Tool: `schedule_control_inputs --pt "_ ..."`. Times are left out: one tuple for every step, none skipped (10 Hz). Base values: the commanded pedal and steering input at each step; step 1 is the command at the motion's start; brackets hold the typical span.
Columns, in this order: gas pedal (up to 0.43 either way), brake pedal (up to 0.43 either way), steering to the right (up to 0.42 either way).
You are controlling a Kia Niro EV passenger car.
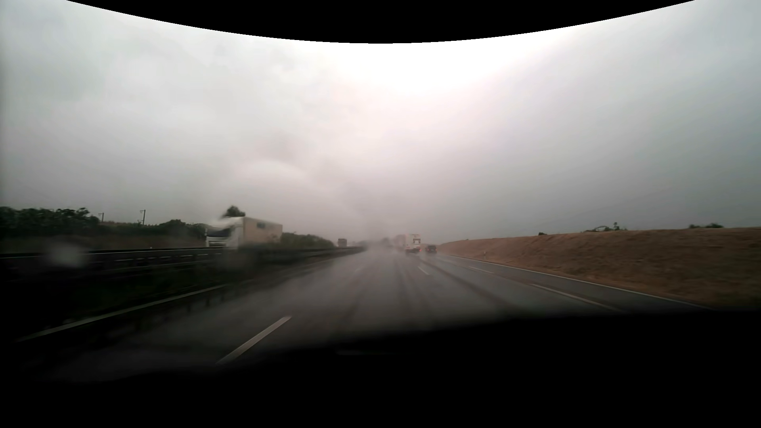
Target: Follow the waypoints while adhering to traffic rules and regulations
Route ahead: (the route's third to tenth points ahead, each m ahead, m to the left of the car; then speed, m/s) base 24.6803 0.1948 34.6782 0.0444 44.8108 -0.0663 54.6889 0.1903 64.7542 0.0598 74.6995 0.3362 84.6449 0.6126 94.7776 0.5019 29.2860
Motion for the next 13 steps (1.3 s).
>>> schedule_control_inputs --pt "0.26 0.0 -0.001" --pt "0.26 0.0 0.0" --pt "0.26 0.0 0.0" --pt "0.26 0.0 0.0" --pt "0.26 0.0 0.0" --pt "0.26 0.0 0.0" --pt "0.26 0.0 0.0" --pt "0.26 0.0 0.0" --pt "0.26 0.0 0.0" --pt "0.268 0.0 0.0" --pt "0.268 0.0 0.0" --pt "0.268 0.0 0.0" --pt "0.268 0.0 0.0"
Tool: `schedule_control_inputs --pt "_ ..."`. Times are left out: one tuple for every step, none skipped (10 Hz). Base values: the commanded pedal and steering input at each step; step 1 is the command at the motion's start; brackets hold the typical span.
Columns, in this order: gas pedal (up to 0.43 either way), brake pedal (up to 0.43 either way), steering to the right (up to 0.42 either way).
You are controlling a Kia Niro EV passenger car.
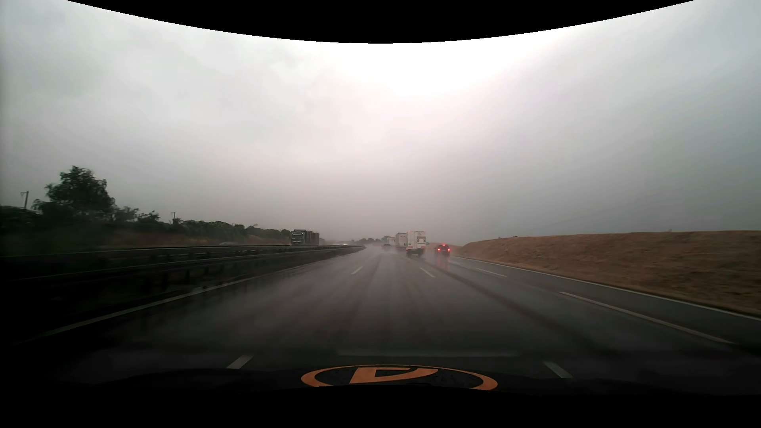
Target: Follow the waypoints while adhering to traffic rules and regulations
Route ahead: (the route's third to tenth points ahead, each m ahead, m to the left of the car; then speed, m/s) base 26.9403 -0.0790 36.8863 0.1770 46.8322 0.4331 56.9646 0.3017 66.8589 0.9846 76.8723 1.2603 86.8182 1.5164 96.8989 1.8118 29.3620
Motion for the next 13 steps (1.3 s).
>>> schedule_control_inputs --pt "0.268 0.0 0.0" --pt "0.268 0.0 0.0" --pt "0.268 0.0 0.0" --pt "0.268 0.0 -0.001" --pt "0.268 0.0 -0.001" --pt "0.268 0.0 -0.001" --pt "0.268 0.0 -0.002" --pt "0.26 0.0 -0.002" --pt "0.26 0.0 -0.003" --pt "0.248 0.0 -0.003" --pt "0.228 0.0 -0.004" --pt "0.228 0.0 -0.004" --pt "0.22 0.0 -0.004"
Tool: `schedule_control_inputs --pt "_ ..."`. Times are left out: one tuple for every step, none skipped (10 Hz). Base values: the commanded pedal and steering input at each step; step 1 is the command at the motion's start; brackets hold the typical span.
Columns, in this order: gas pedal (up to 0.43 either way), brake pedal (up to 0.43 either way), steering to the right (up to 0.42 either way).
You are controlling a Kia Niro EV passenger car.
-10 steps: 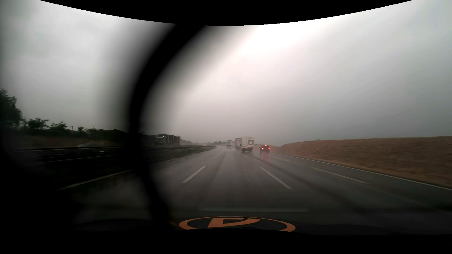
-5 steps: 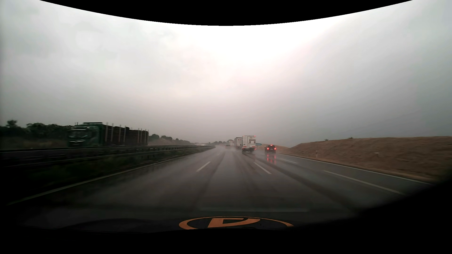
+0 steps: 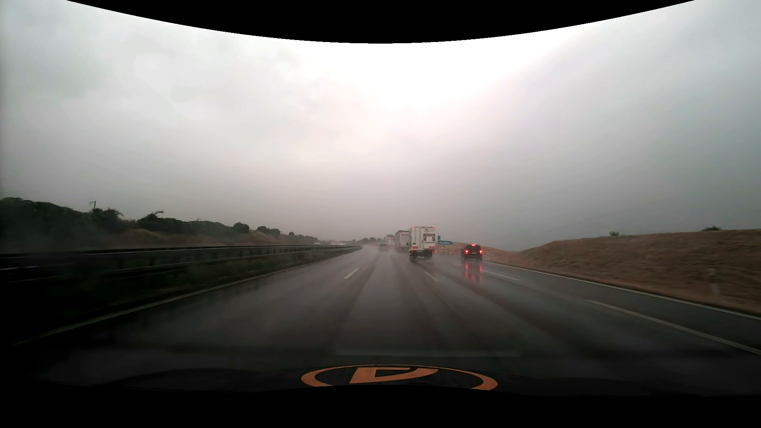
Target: Follow the waypoints while adhering to traffic rules and regulations
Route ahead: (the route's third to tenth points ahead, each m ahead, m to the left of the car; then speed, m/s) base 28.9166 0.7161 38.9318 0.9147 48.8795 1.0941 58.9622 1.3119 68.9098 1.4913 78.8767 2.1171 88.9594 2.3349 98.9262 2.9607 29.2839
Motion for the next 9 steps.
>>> schedule_control_inputs --pt "0.22 0.0 -0.004" --pt "0.22 0.0 -0.004" --pt "0.22 0.0 -0.003" --pt "0.22 0.0 -0.002" --pt "0.22 0.0 -0.002" --pt "0.22 0.0 -0.001" --pt "0.22 0.0 -0.001" --pt "0.22 0.0 -0.002" --pt "0.22 0.0 -0.002"
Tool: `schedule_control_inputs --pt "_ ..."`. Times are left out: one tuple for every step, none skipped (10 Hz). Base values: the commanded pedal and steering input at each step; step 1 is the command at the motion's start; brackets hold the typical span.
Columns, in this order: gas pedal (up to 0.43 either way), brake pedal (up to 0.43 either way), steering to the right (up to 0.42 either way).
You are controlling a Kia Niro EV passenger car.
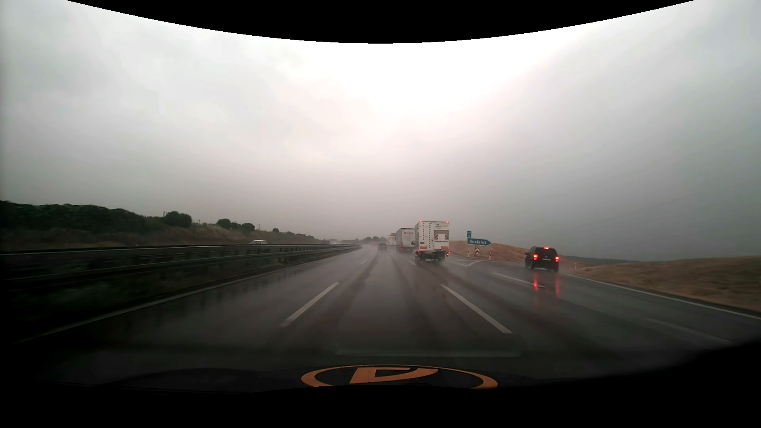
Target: Follow the waypoints while adhering to traffic rules and regulations
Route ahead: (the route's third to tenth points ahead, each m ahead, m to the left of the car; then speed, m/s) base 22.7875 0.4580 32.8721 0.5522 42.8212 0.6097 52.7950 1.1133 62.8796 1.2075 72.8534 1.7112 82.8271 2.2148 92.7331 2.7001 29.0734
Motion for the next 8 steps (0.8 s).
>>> schedule_control_inputs --pt "0.22 0.0 -0.002" --pt "0.22 0.0 -0.003" --pt "0.228 0.0 -0.004" --pt "0.228 0.0 -0.004" --pt "0.228 0.0 -0.005" --pt "0.228 0.0 -0.005" --pt "0.228 0.0 -0.005" --pt "0.228 0.0 -0.005"
